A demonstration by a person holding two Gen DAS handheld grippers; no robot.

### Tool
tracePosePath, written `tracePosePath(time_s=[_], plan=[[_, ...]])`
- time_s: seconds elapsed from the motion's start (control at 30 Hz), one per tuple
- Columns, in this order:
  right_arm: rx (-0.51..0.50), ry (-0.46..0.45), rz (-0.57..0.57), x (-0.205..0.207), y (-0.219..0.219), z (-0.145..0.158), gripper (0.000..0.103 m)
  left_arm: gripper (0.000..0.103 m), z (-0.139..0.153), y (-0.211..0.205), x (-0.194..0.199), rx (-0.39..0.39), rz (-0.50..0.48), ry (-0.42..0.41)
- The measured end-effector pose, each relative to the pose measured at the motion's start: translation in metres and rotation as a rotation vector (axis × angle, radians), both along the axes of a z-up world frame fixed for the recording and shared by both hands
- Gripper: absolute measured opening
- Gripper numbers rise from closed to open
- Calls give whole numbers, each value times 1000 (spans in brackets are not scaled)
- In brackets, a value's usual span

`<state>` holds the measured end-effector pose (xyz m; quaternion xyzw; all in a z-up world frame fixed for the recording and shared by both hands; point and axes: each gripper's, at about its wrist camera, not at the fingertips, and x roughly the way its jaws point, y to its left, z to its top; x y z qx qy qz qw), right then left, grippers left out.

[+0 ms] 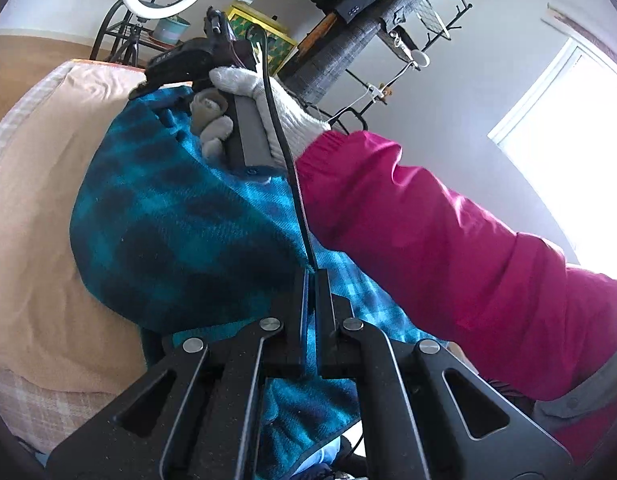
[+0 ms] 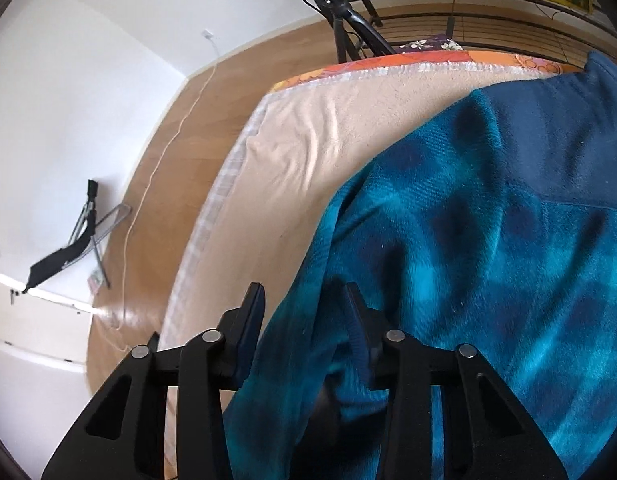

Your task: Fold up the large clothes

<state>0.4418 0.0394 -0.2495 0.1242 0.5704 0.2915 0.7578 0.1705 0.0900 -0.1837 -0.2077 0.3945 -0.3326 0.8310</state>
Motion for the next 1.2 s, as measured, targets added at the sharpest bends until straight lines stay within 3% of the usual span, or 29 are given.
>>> tracePosePath(time_s=[0.03, 0.1, 0.3, 0.43, 0.57, 0.73, 0.9, 0.97, 1.07, 1.17, 1.2], plan=[[-2, 5, 7, -1, 3, -1, 7, 0, -1, -1, 0, 7, -3, 2], [-30, -3, 18, 1, 6, -4, 3, 0, 0, -2, -1, 15, -7, 2], [-48, -88, -15, -3, -11, 18, 1, 0, 4, -4, -7, 37, -18, -22], [22, -141, -82, -7, -49, 47, 1, 0, 8, -12, -11, 47, -41, -35], [22, -190, -167, -17, -106, 64, 1, 0, 10, -27, -16, 70, -82, -47], [-28, -149, -243, -26, -160, 39, 1, 0, 6, -47, -18, 108, -133, -45], [-18, -59, -245, -30, -162, 7, 6, 0, 10, -45, -19, 101, -112, -30], [-12, -46, -245, -34, -163, 6, 6, 0, 15, -37, -22, 78, -108, -23], [3, -75, -229, -49, -172, 27, 13, 0, 23, -20, -31, 103, -68, -40], [26, -118, -223, -71, -192, 53, 19, 11, 21, 2, -31, 149, 4, -31], [43, -132, -220, -81, -198, 66, 19, 20, 18, 8, -31, 154, 26, -17]])
